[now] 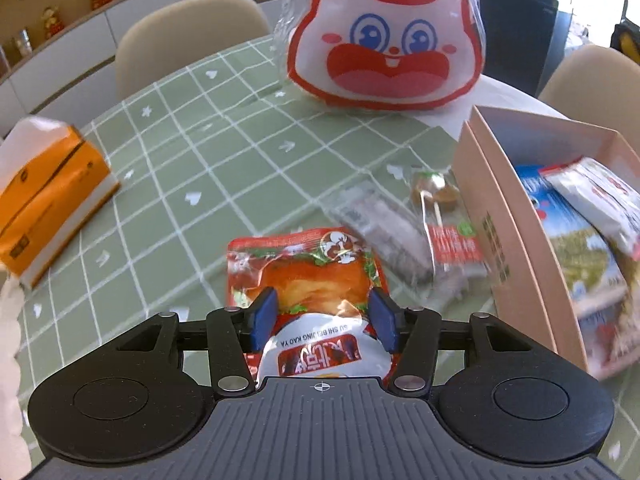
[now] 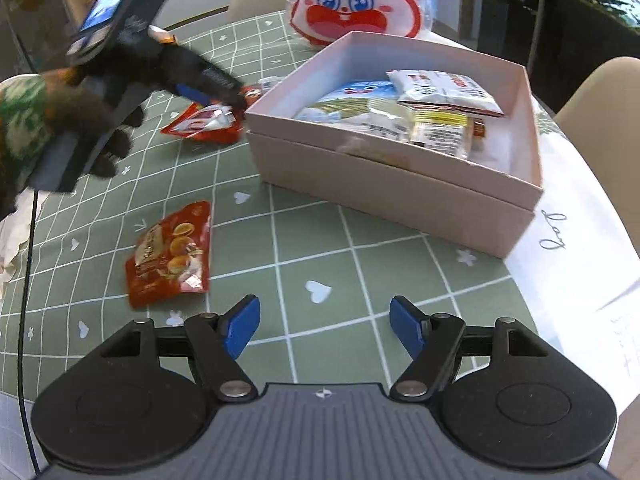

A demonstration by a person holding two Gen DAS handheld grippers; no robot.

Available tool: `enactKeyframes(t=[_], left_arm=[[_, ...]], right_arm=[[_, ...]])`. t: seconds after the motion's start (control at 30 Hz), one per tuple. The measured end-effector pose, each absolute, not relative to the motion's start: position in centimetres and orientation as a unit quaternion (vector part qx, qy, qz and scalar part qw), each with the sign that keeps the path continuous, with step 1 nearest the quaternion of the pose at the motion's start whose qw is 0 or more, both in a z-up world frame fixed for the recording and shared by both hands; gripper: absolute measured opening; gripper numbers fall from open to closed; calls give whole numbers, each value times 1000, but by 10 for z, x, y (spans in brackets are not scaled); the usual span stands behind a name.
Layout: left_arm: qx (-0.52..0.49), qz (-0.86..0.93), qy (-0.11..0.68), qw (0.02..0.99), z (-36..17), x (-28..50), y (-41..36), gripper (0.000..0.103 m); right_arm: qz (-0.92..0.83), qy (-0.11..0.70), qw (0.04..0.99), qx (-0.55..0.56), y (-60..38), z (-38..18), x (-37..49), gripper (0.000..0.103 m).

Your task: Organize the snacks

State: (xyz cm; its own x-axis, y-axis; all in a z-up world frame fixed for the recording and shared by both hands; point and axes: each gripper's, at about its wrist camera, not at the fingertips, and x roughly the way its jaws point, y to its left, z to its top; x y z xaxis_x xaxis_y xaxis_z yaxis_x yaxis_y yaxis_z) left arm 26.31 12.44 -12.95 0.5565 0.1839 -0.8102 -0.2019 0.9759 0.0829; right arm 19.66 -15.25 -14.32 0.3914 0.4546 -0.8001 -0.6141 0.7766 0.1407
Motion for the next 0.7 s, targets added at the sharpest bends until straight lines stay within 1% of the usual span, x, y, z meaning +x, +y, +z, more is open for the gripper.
enactKeyframes(t=[0.23, 0.37, 0.47, 0.7], left_arm=[[-113, 91, 455, 879, -125, 184, 146, 56], [-168, 89, 452, 871, -120, 129, 151, 56], [-202, 116, 441, 867, -113, 97, 162, 54], [-218, 146, 431, 864, -99, 52, 186, 54]], right_arm=[[343, 436, 827, -97, -131, -136, 183, 72], [373, 424, 820, -94, -100, -123, 177, 72], [400, 426, 807, -85, -64, -117, 177, 72], [403, 438, 801, -61, 29, -124, 194, 73]])
